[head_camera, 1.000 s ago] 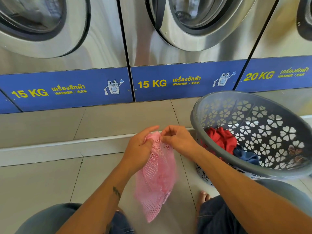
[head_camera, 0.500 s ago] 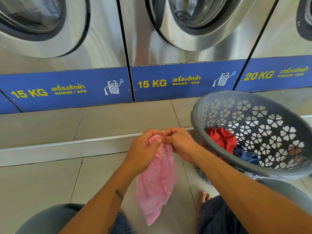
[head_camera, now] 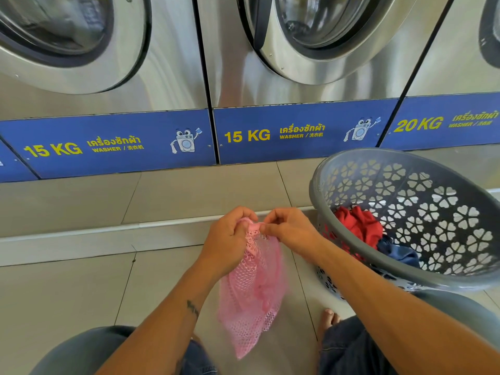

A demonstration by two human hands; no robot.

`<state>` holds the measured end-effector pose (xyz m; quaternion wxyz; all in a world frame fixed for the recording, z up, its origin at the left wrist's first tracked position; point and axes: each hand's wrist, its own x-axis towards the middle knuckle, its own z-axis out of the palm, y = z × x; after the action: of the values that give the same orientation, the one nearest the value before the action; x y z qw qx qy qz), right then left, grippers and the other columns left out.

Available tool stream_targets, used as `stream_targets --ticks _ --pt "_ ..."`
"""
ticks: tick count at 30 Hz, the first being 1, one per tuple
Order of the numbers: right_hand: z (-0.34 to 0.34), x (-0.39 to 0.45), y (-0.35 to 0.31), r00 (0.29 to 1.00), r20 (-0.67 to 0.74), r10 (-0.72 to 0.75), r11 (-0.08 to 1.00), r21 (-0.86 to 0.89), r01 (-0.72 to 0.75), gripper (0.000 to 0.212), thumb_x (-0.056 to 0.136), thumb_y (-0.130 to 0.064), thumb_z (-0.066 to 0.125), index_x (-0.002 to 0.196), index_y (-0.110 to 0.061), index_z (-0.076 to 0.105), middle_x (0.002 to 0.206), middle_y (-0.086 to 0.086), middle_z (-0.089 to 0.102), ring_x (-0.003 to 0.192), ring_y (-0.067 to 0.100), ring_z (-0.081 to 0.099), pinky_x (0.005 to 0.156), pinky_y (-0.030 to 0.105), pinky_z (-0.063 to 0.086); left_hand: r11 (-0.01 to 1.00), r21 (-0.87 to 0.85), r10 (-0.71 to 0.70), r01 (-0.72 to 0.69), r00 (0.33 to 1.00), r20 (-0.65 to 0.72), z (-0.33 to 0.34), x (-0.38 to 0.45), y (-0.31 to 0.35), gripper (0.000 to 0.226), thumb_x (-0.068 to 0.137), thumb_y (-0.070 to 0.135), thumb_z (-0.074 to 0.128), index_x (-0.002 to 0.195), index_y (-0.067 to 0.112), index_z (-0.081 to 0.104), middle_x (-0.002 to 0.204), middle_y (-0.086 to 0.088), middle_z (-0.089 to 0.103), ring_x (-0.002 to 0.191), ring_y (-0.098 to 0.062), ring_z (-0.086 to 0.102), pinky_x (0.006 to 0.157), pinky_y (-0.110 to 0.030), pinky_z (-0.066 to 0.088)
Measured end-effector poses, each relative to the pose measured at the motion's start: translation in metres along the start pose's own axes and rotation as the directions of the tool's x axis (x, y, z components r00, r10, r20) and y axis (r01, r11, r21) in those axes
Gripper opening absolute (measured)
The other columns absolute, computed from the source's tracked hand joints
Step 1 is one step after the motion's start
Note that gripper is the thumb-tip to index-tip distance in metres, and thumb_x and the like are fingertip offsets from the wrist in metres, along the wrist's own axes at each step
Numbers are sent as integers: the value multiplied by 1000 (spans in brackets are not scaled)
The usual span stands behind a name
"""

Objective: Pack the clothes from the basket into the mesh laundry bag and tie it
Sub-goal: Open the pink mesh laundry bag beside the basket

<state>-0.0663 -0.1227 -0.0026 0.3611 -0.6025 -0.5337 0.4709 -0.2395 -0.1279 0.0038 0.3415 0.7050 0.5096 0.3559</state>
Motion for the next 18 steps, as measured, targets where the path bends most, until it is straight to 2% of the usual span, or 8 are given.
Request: stream_targets --ticks 4,7,8,10,11,14,15,18 --pt "-8 2 -8 999 -2 -52 992 -111 51 12 82 -13 79 87 -19 71 82 8 72 72 15 64 73 35 56 1000 -24 -8 8 1000 -14 -1 2 2 29 101 9 44 89 26 63 84 5 65 76 -12 59 65 -23 44" --pt "-29 1 -23 997 18 -81 970 -229 83 17 87 -5 71 99 -17 70 78 -2 67 65 10 57 59 25 51 998 -52 -23 21 999 -30 -2 6 6 30 102 10 43 89 26 64 87 8 65 82 -10 61 70 -24 46" --pt "-40 -1 -30 996 11 -93 960 -264 92 18 87 -5 69 101 -16 70 80 -4 67 65 9 56 59 23 48 997 -68 -27 24 999 -38 -2 8 8 30 102 10 43 91 26 65 89 8 66 85 -9 62 72 -24 46" --pt "-68 -7 -41 994 -7 -112 946 -307 104 20 88 -3 67 104 -15 71 83 -2 68 70 8 59 67 23 48 996 -89 -24 19 998 -55 -1 12 10 29 102 11 44 94 27 66 94 9 68 88 -8 63 72 -21 46" --pt "-83 -9 -44 993 -21 -113 942 -321 101 20 89 -2 66 104 -14 70 82 -2 68 71 9 60 71 24 49 997 -82 -18 13 998 -59 1 13 11 29 102 12 44 94 28 66 92 8 68 82 -6 63 68 -19 45" --pt "-133 -13 -41 993 -90 -71 926 -375 32 21 89 4 63 103 -11 69 77 1 66 68 13 60 70 27 49 1000 -2 5 -5 1000 -24 12 21 14 30 102 11 42 94 27 66 69 4 60 47 -2 46 47 -16 36" --pt "-150 -11 -35 994 -107 -29 915 -403 -16 21 88 6 63 103 -8 68 77 5 66 67 16 59 67 28 48 999 31 8 -8 1000 6 17 25 16 30 102 11 42 94 26 66 65 4 56 44 -3 42 46 -18 35" --pt "-196 1 -4 982 -112 150 808 -559 -187 26 87 1 64 112 -6 66 85 18 68 69 21 60 66 34 53 988 152 17 -36 992 127 29 44 23 29 103 13 40 96 27 66 76 8 59 64 -4 51 57 -22 40"
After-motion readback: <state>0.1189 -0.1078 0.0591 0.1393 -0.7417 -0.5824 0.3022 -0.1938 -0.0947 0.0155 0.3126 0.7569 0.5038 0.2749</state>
